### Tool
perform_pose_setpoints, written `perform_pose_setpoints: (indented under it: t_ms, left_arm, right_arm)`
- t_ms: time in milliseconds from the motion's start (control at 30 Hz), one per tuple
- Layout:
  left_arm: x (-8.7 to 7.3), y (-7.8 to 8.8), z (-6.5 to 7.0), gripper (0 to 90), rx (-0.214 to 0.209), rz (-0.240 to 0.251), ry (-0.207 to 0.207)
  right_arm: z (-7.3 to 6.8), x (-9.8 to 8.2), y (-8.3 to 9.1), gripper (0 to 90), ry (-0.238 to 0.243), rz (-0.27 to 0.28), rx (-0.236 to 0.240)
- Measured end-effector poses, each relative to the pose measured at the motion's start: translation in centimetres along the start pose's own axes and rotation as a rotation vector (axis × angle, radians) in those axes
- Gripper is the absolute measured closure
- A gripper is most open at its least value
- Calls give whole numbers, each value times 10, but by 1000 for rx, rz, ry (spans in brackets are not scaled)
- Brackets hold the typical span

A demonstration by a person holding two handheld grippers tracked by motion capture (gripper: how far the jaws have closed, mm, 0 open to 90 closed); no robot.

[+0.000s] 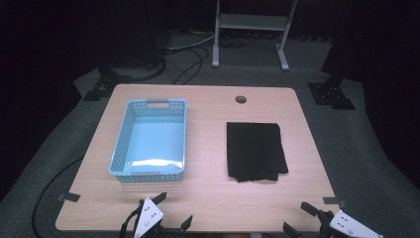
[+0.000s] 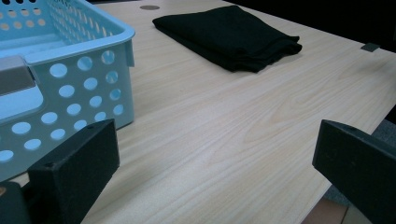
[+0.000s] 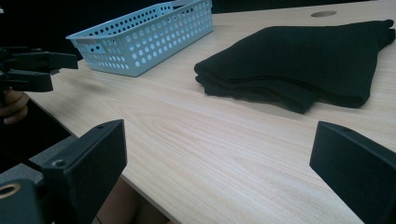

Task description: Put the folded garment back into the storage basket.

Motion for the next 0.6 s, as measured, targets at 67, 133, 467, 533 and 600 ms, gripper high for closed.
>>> perform_pose_setpoints:
  t_ms: [67, 133, 467, 533, 600]
  left_arm:
    - [1, 1, 0, 0, 1, 8, -2]
    - [2, 2, 1, 0, 3, 11, -7]
    - [2, 2, 2, 0, 3, 11, -13]
    - [2, 2, 2, 0, 2, 12, -16]
    - [2, 2, 1, 0, 2, 14, -14]
  right_arm:
    - [0, 1, -1, 37, -5, 3, 3]
    - [1, 1, -2, 37, -2, 2, 4]
    - [0, -1, -7, 37, -4, -13, 9]
    - [0, -2, -7, 37, -20, -10, 15]
    - [0, -2, -9, 37, -27, -13, 17]
Point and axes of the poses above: each handheld gripper's, and its own axes: y roughly backward along the jaws, x roughly out of its top, z roughly to its right, the point moved 8 cm from there along -y, roughly forward along the jaws, and after that the axes turned 6 degrees about -y, right-handed, at the moved point
